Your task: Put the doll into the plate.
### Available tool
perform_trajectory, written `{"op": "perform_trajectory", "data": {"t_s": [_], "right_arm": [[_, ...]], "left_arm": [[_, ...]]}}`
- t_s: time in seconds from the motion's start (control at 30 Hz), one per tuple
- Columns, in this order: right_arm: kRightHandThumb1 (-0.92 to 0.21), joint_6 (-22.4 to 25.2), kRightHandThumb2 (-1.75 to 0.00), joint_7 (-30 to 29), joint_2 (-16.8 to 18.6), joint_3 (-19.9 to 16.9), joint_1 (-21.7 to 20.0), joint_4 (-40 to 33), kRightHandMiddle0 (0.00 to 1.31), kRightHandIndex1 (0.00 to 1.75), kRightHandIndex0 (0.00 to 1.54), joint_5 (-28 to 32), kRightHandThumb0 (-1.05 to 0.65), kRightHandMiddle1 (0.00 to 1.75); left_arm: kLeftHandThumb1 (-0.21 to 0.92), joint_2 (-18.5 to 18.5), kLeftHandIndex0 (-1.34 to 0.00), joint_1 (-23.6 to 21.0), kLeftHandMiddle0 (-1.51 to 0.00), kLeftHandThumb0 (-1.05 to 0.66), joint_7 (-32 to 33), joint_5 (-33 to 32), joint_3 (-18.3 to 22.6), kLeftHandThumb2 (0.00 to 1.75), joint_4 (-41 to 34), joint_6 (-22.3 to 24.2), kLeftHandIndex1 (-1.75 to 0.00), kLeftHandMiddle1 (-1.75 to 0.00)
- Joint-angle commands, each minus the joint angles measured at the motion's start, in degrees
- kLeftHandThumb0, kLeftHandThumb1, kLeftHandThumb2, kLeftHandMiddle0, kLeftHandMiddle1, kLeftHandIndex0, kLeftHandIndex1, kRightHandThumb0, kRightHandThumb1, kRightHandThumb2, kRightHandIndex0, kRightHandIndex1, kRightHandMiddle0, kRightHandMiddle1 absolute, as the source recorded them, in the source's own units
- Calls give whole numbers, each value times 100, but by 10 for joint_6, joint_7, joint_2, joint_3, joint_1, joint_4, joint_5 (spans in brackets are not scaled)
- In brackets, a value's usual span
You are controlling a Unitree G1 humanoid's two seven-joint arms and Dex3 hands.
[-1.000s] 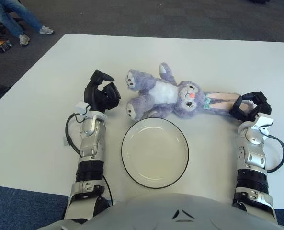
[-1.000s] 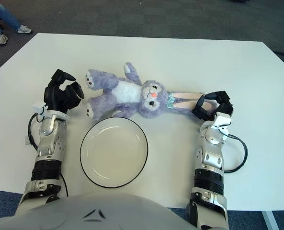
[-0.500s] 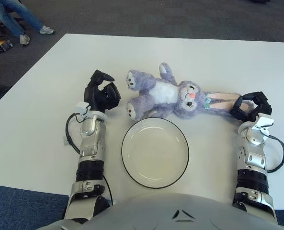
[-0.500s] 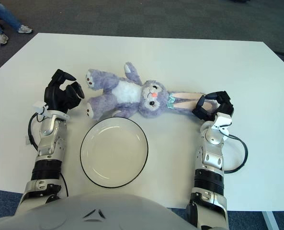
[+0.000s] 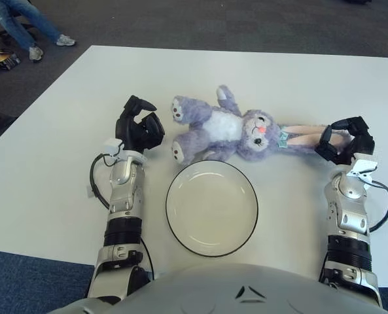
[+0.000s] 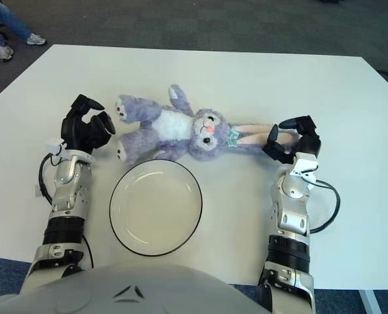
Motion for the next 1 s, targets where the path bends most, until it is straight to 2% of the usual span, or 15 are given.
{"op": "perform_trajectory", "data": {"t_s": [0.0,0.2,0.4,0.57,0.6,0.67,0.73,0.87,0.97], "right_arm": [[-57,-28,-98,21,-18,11,11,-5,42,175,86,-14,-41,174],[-64,-59,-84,38,-48,26,14,-10,42,175,87,-53,-39,167],[-73,-51,-68,69,-83,44,28,-58,40,175,107,-96,-38,162],[-83,-42,-53,81,-97,51,32,-75,36,175,117,-119,-37,161],[-77,-42,-56,83,-101,54,33,-80,29,175,118,-127,-40,156],[-59,-46,-71,85,-108,57,35,-85,12,175,121,-142,-52,144],[-52,-55,-78,86,-116,60,38,-87,5,175,123,-156,-60,136],[-52,-65,-71,92,-130,61,42,-92,1,175,121,-170,-73,121],[-56,-54,-64,100,-141,56,44,-103,0,175,118,-180,-80,110]], "left_arm": [[37,-9,-56,38,-108,-46,5,0,1,124,33,-1,-175,-175],[38,-11,-56,35,-108,-46,3,-6,3,124,37,1,-175,-175],[38,-12,-55,33,-108,-46,0,-13,4,123,41,2,-175,-175],[38,-11,-55,33,-108,-46,0,-14,3,123,41,4,-175,-175],[38,-11,-55,33,-108,-46,0,-13,3,123,41,5,-175,-175],[38,-10,-55,34,-108,-46,0,-13,2,123,40,6,-175,-175],[39,-9,-55,34,-108,-46,-1,-14,2,123,40,7,-175,-175],[39,-8,-55,34,-107,-45,-3,-16,2,122,40,7,-175,-175],[39,-8,-55,33,-107,-45,-4,-17,2,122,42,6,-175,-175]]}}
